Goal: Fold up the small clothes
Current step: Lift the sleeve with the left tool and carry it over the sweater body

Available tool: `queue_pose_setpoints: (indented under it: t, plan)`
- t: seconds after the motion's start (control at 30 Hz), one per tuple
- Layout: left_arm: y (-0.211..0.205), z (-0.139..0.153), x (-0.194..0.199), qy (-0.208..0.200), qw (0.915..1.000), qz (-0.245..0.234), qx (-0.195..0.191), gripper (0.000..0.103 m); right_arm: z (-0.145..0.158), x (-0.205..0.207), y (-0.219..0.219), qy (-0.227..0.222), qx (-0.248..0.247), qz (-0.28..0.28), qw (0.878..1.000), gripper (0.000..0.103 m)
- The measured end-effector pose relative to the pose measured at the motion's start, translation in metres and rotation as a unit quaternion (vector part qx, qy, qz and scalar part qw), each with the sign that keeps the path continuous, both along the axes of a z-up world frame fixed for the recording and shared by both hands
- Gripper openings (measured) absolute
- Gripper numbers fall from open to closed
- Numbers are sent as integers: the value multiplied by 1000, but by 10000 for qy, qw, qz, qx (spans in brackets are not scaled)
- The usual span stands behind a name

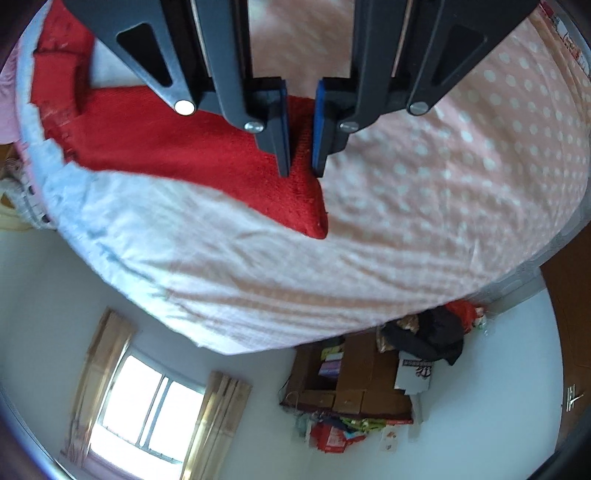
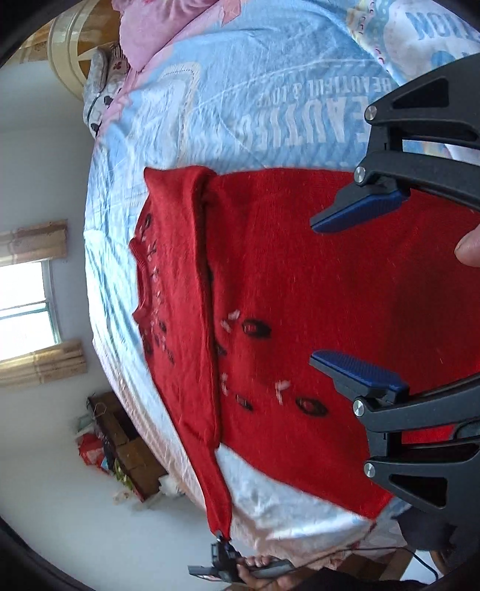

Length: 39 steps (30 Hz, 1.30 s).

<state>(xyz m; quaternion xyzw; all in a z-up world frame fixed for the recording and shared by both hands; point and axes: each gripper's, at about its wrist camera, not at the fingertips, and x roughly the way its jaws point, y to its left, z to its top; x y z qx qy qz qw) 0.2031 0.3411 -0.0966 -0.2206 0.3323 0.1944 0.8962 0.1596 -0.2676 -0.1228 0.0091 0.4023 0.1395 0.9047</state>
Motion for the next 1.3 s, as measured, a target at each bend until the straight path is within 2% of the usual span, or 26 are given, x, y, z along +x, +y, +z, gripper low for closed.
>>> queue_pose_setpoints:
  t: [0.2, 0.5, 0.73, 0.97, 1.3]
  plan:
    - [-25, 47, 5, -396, 9989, -222, 103, 11, 7, -10, 3, -155, -28, 100, 9998, 67]
    - [-80, 101, 27, -852, 9938, -702, 98, 10, 0, -10, -12, -95, 4, -72, 9999, 67]
    - [-132, 127, 46, -984, 9881, -1148, 283, 10, -10, -8, -17, 18, 78, -182, 9998, 67]
    - [-175, 150, 64, -1106, 9830, -1431, 308, 10, -13, -9, -16, 21, 164, -157, 9997, 67]
    - [-259, 178, 94, -1334, 9673, -2121, 394, 10, -16, -12, -18, 49, 261, -165, 9995, 67]
